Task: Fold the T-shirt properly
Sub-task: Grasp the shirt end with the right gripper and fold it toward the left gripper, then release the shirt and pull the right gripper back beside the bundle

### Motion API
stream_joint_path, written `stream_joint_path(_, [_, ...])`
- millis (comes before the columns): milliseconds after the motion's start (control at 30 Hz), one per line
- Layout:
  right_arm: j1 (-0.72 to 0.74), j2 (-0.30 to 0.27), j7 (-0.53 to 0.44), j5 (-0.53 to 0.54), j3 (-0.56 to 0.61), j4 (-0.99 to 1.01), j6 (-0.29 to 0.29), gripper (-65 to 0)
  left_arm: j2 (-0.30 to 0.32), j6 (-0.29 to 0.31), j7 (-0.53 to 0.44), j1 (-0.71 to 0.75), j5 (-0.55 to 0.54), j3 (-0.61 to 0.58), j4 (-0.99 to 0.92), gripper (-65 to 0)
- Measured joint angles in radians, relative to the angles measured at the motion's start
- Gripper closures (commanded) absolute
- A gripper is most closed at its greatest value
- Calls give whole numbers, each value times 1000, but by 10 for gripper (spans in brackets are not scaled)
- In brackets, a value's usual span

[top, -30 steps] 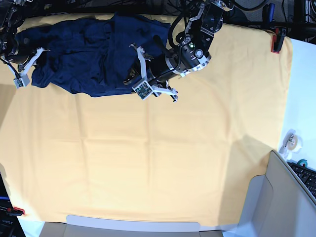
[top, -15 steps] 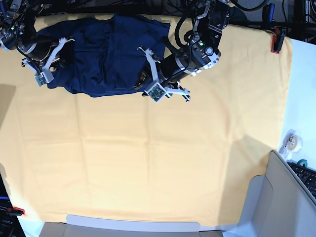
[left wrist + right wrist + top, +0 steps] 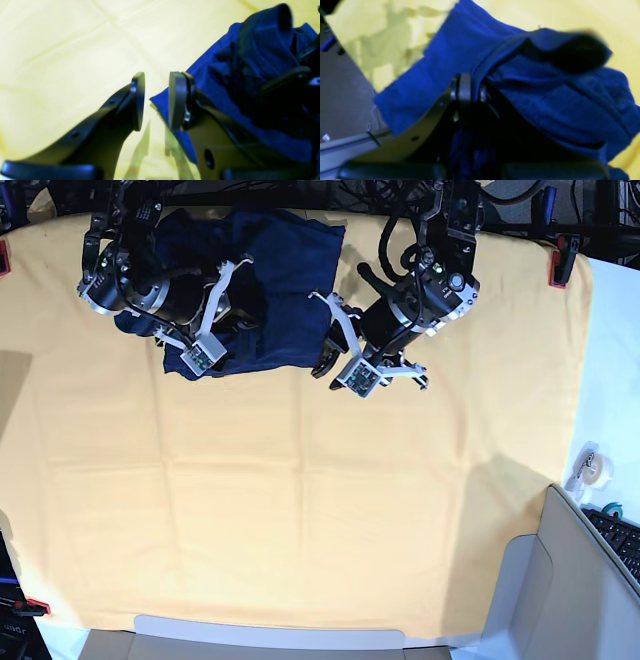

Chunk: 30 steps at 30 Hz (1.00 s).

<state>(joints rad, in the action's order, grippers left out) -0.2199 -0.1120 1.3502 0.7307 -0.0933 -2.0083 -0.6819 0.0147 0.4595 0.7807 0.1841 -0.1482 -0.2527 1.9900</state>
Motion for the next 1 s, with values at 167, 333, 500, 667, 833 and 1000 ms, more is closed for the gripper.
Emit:
stream_joint_path(167, [16,40,0,-39,37,3,0,0,0,1,-1,4,-2,0,0,-146])
stream_joint_path(333, [19,58,1,-164,105,4,-1,0,0,0,0,4,-1,0,0,-146])
stream_joint_path(500, [32,80,-43,-271,206,6,0,0,0,1,-3,4,-1,0,0,-146])
stream_joint_path(667, [49,79,-48,-387,302,42,0,0,0,1,-5,4,-1,12,18,-146])
stream_joint_path(833, [68,80,-53,-392,346,91,0,0,-6,3,-15,2,-1,96,23,-146])
stream_joint_path(1000, [82,80,-53,-392,346,116,0,-109,-6,-3,-8,2,-1,142,28,-147])
